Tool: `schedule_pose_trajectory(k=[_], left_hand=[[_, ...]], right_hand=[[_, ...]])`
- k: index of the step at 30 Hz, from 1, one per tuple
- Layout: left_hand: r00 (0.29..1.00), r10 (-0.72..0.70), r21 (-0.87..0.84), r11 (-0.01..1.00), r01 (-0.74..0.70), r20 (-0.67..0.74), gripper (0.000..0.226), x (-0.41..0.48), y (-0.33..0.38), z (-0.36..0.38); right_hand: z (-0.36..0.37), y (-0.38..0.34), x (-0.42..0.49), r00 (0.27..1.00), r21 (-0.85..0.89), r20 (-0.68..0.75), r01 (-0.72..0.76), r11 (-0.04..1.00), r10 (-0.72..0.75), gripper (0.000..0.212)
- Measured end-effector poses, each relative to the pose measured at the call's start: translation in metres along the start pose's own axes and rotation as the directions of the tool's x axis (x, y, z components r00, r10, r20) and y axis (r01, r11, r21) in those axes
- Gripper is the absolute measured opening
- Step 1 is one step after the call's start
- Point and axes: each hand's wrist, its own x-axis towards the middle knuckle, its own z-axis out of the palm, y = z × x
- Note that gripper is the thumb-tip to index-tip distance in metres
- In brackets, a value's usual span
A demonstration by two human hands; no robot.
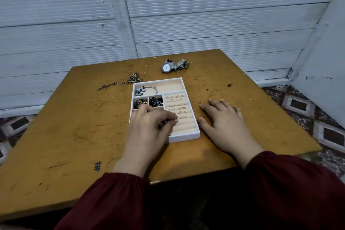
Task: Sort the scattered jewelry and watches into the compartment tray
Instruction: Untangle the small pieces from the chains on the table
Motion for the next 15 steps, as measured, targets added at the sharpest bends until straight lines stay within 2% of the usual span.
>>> schedule_pose_trajectory(k=[15], left_hand=[[0.993,0.061,0.139,0.988,-0.074,0.096,0.016,0.0,-0.0069,0.001]], right_hand=[[0.0002,-0.0001,-0.0013,1.0,0.002,-0.026,0.001,1.0,-0.001,0.05]])
